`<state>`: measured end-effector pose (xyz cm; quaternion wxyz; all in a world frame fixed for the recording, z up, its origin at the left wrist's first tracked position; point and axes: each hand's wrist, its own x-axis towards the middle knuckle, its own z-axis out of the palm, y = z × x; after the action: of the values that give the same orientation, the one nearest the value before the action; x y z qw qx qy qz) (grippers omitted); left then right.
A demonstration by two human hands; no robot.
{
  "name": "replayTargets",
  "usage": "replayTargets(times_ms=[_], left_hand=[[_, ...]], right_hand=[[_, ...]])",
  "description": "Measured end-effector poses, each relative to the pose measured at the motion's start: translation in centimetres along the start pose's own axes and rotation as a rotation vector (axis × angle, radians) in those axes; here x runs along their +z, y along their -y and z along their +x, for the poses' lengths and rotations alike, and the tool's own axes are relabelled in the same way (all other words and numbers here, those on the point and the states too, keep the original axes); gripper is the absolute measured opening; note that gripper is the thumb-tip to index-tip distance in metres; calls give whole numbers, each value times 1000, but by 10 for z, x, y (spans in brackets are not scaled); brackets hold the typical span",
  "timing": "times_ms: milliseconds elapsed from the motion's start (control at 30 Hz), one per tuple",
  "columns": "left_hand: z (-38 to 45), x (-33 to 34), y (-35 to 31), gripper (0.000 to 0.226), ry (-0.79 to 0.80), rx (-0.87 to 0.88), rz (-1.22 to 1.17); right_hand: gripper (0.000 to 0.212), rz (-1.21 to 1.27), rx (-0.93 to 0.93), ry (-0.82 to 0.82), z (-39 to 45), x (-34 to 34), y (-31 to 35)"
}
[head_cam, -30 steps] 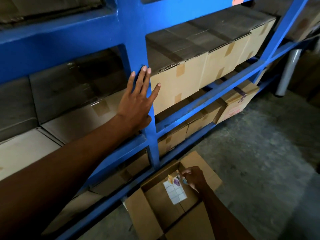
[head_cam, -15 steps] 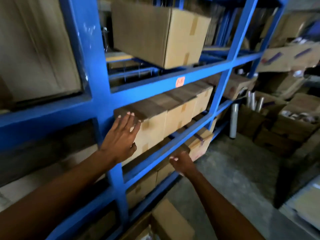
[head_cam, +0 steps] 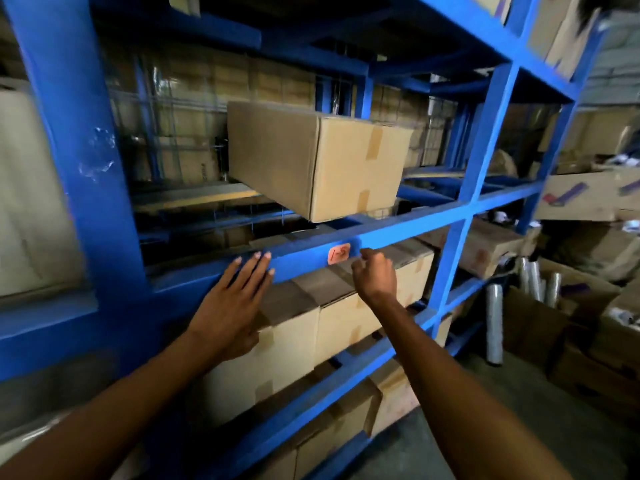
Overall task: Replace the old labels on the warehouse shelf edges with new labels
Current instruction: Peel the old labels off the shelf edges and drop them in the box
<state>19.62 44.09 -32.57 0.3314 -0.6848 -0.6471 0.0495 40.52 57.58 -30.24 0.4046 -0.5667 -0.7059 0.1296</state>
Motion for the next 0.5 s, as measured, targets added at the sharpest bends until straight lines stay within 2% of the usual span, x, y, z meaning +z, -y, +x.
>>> replayTargets(times_ms=[100, 300, 500], left_hand=[[1, 4, 4, 106, 38, 23, 37], [2, -2, -2, 110, 99, -11, 41], [1, -10, -1, 110, 141, -18, 60]], right_hand=[[39, -73, -29, -40, 26, 17, -2], [28, -53, -51, -99, 28, 51, 6], [28, -47, 5, -171, 35, 43, 0]])
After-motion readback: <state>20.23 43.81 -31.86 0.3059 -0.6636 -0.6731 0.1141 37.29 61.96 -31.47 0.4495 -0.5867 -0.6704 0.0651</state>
